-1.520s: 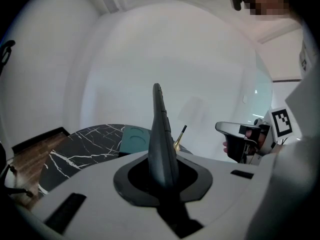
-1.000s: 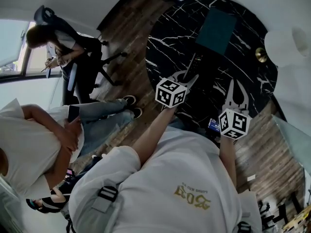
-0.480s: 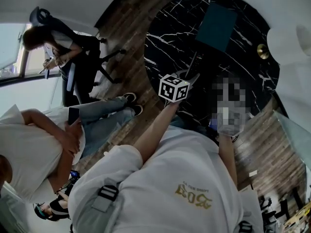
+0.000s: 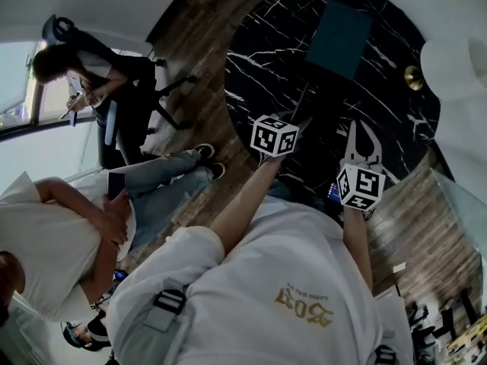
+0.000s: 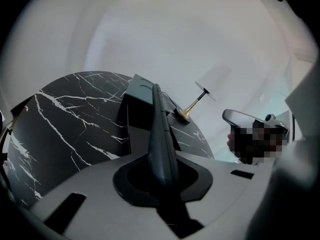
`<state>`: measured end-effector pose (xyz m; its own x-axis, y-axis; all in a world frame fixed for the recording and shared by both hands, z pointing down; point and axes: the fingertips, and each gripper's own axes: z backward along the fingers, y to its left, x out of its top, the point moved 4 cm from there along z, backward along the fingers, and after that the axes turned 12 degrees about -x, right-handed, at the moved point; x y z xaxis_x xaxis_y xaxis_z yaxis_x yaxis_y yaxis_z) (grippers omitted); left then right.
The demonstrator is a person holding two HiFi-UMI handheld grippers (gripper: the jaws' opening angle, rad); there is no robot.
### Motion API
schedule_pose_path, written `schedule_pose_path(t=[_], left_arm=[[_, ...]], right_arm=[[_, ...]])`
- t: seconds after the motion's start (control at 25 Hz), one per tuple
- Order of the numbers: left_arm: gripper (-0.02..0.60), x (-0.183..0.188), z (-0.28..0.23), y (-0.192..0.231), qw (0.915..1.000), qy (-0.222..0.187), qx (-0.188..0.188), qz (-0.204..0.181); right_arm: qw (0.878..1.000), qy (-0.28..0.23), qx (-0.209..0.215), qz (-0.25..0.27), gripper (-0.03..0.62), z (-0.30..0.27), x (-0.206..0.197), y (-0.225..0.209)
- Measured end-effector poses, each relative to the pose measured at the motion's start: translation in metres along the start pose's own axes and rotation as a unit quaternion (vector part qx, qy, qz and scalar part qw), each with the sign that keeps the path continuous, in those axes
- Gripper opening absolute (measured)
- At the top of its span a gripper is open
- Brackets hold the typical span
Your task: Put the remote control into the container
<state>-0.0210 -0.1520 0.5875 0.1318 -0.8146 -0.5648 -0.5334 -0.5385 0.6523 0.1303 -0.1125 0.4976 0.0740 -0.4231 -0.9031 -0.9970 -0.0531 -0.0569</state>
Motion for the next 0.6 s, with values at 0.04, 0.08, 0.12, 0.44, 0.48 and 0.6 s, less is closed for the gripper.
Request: schedule_pose_path(t=[0.04, 0.08, 0.12, 0.44, 0.48, 0.6], left_arm=[[0.054, -0.001, -0.001, 0.001, 1.0, 0.004, 0.001, 0.001], [0.054, -0.001, -0.002, 0.002, 1.0, 0.008, 0.003, 0.003], [0.054, -0.002, -0.003, 0.003, 0.9999, 0.012, 0.005, 0.004], [0.054, -0.006, -0.013, 0.008, 0.9992, 0.035, 0.009, 0.015], [0.054, -0.008, -0.014, 0.009, 0.9991, 0.038, 0.009, 0.017], [0.054, -0.009, -0.015, 0.011, 0.999, 0.04, 0.01, 0.019]], right_arm=[[1.0, 0.001, -0.001, -0.001, 0.009, 0.0, 0.0, -0.001], [1.0, 0.002, -0.001, -0.002, 0.009, 0.0, 0.0, -0.001], [1.0, 0.003, -0.002, -0.003, 0.009, -0.001, 0.0, -0.002], [1.0, 0.011, -0.006, -0.008, 0.009, -0.01, -0.004, -0.006], [1.0, 0.013, -0.006, -0.008, 0.009, -0.01, -0.006, -0.006], [1.0, 0.014, -0.004, -0.011, 0.009, -0.013, -0.007, -0.005]])
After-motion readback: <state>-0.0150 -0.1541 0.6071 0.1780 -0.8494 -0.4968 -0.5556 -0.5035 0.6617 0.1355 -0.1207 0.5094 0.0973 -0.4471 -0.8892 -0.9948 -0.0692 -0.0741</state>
